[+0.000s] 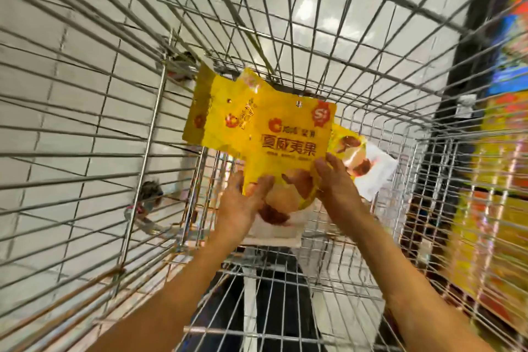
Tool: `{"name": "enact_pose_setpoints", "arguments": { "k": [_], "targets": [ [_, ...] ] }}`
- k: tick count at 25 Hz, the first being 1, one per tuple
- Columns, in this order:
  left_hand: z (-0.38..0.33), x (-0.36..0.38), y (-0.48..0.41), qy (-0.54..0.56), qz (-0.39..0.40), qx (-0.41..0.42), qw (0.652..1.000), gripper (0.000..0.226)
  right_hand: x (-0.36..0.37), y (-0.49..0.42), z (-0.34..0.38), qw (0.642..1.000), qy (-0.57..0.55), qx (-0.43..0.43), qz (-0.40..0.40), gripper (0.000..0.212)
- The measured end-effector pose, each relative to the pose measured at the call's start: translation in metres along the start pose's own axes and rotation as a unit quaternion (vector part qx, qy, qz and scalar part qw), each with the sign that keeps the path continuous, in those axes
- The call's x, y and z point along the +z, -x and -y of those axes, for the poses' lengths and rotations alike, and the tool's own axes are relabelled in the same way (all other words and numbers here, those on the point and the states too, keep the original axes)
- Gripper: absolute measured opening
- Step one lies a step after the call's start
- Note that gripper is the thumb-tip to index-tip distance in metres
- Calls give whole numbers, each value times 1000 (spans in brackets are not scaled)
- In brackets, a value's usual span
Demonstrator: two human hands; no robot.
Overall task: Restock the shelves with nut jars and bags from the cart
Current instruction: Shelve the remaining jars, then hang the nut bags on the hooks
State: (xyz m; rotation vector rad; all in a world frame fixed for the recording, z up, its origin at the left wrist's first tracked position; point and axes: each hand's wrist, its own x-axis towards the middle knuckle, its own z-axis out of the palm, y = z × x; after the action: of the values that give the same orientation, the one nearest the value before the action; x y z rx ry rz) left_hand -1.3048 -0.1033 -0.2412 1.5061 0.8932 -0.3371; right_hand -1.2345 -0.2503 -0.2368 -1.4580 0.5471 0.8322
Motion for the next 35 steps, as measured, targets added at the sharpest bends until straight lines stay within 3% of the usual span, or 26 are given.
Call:
{"name": "enact_pose_setpoints", "arguments": {
  "k": [1,3,5,8,9,13,15,19,22,24,26,28,29,31,35],
  "targets": [
    [-1,6,2,-26,-3,-1,1000,15,-2,-3,6,1000,-9,-4,19,48],
    [4,15,6,-85,13,8,996,55,-2,-8,11,998,12,-27,47,49],
    [10,18,7,-67,64,-6,996,85,3,-9,9,999,30,-24,4,50],
    [14,12,-9,22,168,-64,984,77,-1,-14,-2,997,6,-28,-73,40],
    [16,7,-21,54,168,-96,980,73,-4,-16,-4,995,9,-26,-96,35],
    [28,-13,-96,139,-67,-201,967,48,-21,-25,-4,988,-24,-52,-144,50],
    [27,-10,-128,194,-112,-215,951,32,-27,-31,-5,988,-23,-55,-145,61],
    [34,22,-154,251,-145,-252,924,65,-36,-36,-8,988,5,-57,-140,61],
    [45,35,-152,223,-129,-257,931,82,-35,-31,-1,989,9,-67,-129,67],
    [39,34,-142,161,-164,-213,950,77,-35,-26,6,988,24,-79,-129,67],
    [24,23,-124,182,-186,-129,957,62,-36,-9,20,986,25,-99,-128,52],
    [0,5,-99,202,-157,-26,966,32,-34,13,41,984,34,-120,-128,40],
    [-15,-4,-85,159,-141,13,977,17,-31,26,53,983,42,-123,-131,39],
    [-55,-25,-50,50,-102,85,990,20,-25,63,83,978,50,-136,-150,35],
    [-151,-53,37,-9,-3,242,970,14,-16,173,133,950,-26,-201,-239,35]
  ]
}}
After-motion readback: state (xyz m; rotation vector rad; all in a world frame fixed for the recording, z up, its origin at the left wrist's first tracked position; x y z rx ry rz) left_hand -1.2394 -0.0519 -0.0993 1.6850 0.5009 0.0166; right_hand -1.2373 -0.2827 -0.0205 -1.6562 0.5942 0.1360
